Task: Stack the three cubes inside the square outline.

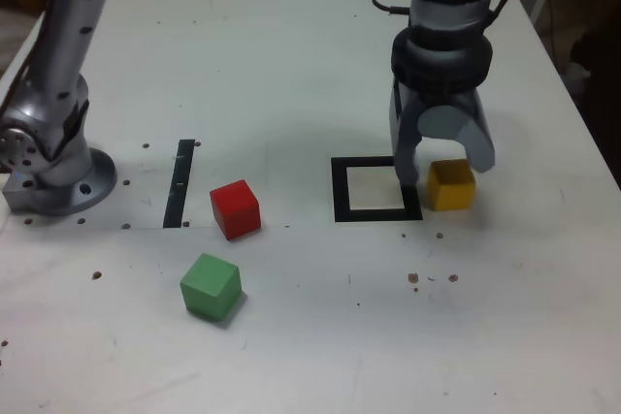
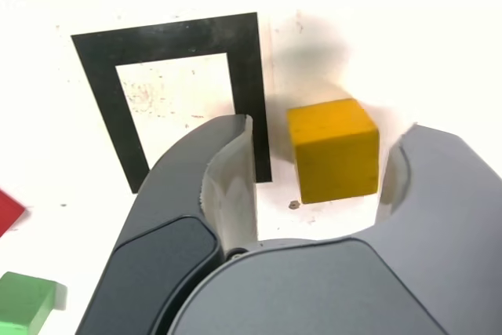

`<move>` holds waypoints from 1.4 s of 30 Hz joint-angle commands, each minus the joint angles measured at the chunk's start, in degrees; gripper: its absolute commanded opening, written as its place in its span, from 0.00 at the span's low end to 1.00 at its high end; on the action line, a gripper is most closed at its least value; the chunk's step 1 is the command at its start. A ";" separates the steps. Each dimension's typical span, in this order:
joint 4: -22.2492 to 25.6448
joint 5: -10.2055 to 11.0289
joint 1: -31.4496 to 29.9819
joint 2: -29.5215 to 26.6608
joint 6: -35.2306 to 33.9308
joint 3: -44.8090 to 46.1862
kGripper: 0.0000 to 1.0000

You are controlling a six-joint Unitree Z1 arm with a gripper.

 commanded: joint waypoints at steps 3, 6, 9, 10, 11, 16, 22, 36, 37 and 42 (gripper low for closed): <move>-0.60 0.33 -0.10 -1.28 -0.53 1.53 1.00; 0.35 0.38 0.11 -1.72 -0.86 2.42 1.00; 3.40 -0.06 0.62 -2.22 -1.13 3.55 1.00; 4.72 -0.22 0.80 -2.48 -1.16 3.85 1.00; 6.50 -0.44 0.98 -2.95 -1.16 4.15 1.00; 11.18 -0.53 0.89 -6.96 -1.15 5.42 1.00; 12.41 -0.81 -1.56 -13.48 -3.62 9.30 1.00; 11.84 -6.61 -8.89 -22.34 -16.72 26.05 0.99; 11.20 -7.28 -9.43 -22.62 -17.57 27.58 0.99; 4.19 -8.99 -10.75 -23.82 -19.59 34.95 0.99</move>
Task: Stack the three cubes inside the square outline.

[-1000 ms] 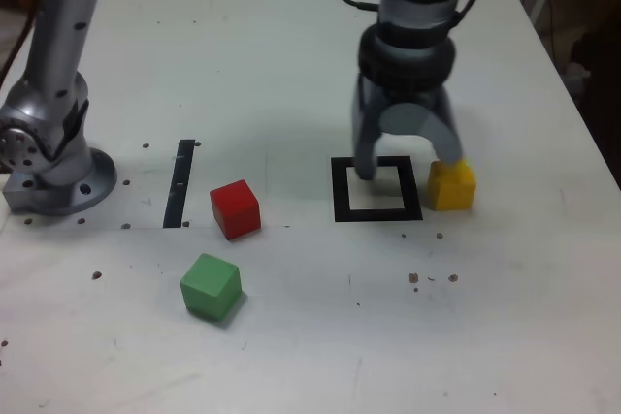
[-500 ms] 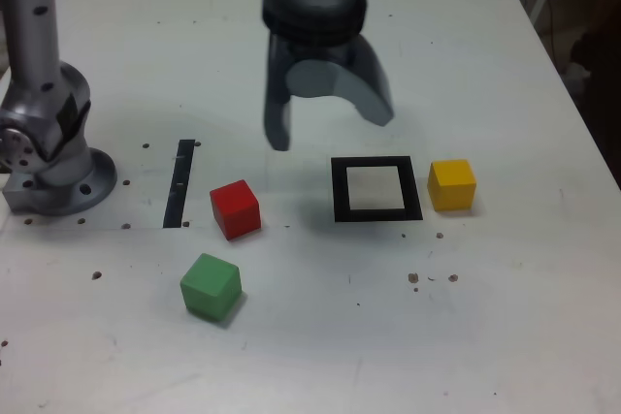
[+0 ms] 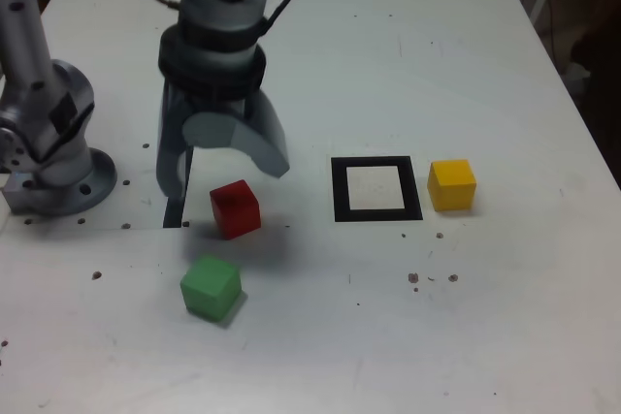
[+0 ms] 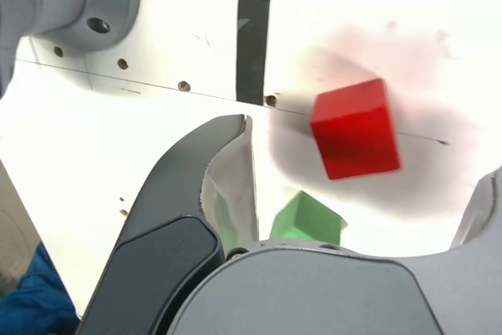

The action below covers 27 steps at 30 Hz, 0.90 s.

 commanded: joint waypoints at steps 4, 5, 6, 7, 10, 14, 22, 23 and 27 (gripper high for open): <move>-8.51 0.02 -0.26 -1.29 -1.08 6.43 1.00; -9.67 0.06 -0.26 -1.25 -1.28 7.23 1.00; -10.61 0.11 -0.26 -1.13 -1.44 7.75 1.00; -11.51 0.16 -0.26 -0.78 -1.55 8.04 1.00; -12.50 0.24 -0.26 0.45 -1.73 7.74 1.00; -13.19 0.35 -0.22 2.39 -2.13 7.45 0.97; -13.61 0.38 0.34 5.52 -3.00 7.04 0.87; -13.57 0.47 0.48 5.64 -3.05 7.06 0.85; -13.19 0.92 1.13 5.68 -3.20 7.21 0.73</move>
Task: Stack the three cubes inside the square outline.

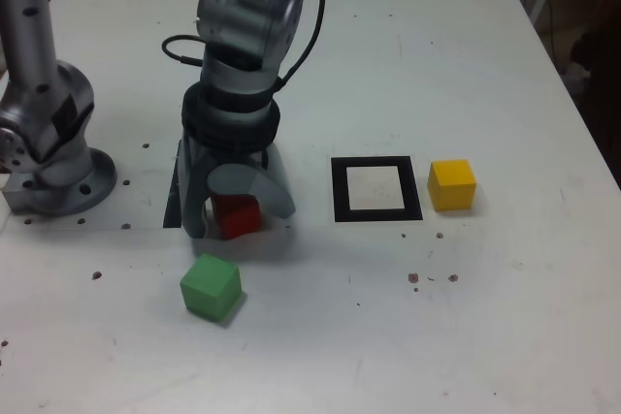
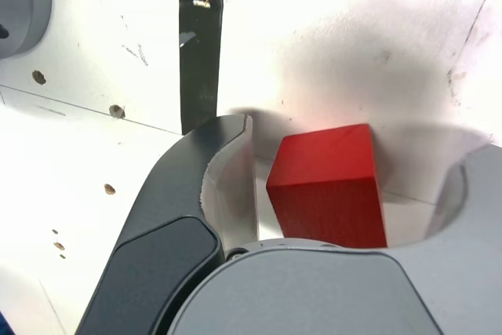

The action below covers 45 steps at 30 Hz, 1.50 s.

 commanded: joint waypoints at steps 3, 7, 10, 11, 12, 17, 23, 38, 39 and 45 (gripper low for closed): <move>0.23 0.22 0.43 0.00 -0.45 0.24 0.62; -0.76 0.11 0.44 0.05 -0.70 0.78 0.47; -2.02 0.11 0.44 0.10 -0.78 1.29 0.36; -2.44 0.10 0.44 0.12 -0.81 1.45 0.33; -2.83 0.06 0.44 0.15 -0.84 1.61 0.30; -2.70 0.59 0.44 0.45 -0.73 1.22 0.16; 5.07 2.59 0.44 -0.05 -0.04 -4.73 0.13; 15.88 9.33 5.09 4.46 9.40 -27.17 0.13; 15.87 9.30 5.44 5.31 9.88 -27.86 0.13; 15.43 9.19 6.46 9.91 12.28 -31.05 0.13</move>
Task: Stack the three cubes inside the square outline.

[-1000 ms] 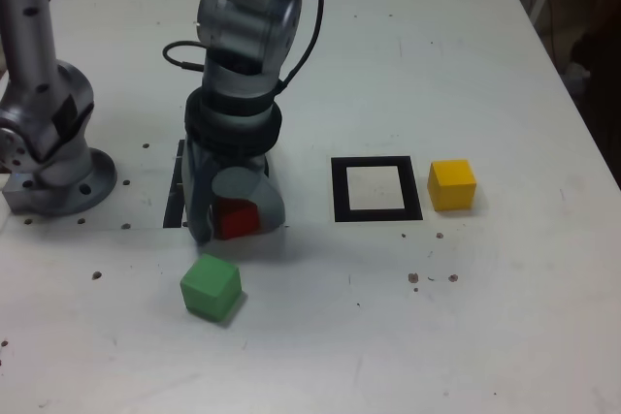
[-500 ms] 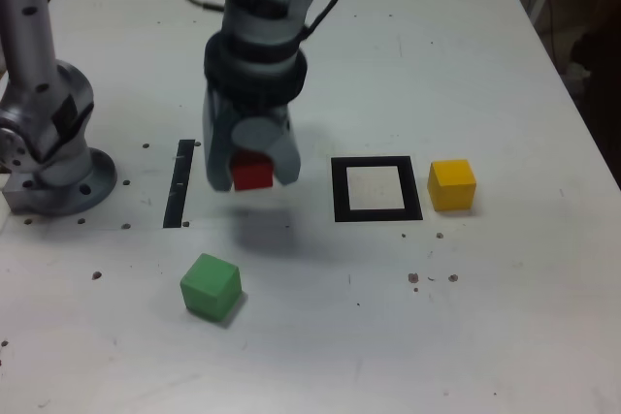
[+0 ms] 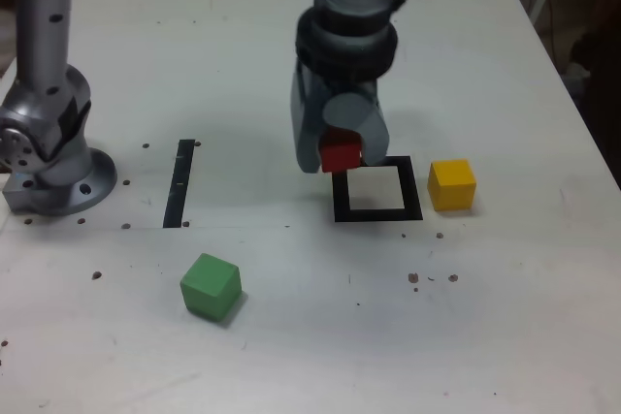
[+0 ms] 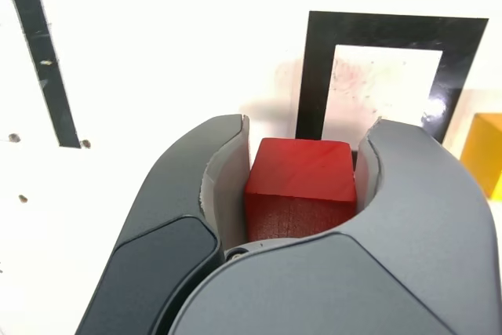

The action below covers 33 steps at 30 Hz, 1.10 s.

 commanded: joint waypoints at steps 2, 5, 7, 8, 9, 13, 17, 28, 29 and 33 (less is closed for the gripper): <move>-0.52 -0.30 0.39 2.04 1.24 -1.18 0.13; -1.01 -0.75 0.51 4.06 2.16 -1.96 0.13; -1.52 -1.02 0.58 5.34 2.70 -2.40 0.14; -1.82 -1.11 0.66 5.88 2.99 -2.57 0.14; -2.22 -1.19 0.80 6.36 3.40 -2.70 0.14; -3.94 -1.94 1.85 7.71 5.55 -2.70 0.15; -5.03 -2.38 2.92 8.48 7.01 -2.49 0.16; -5.22 -2.02 4.06 9.51 8.00 -2.33 0.22; -5.24 -2.00 4.22 9.57 8.22 -2.32 0.23; -5.49 -1.89 4.55 9.67 8.70 -2.28 0.28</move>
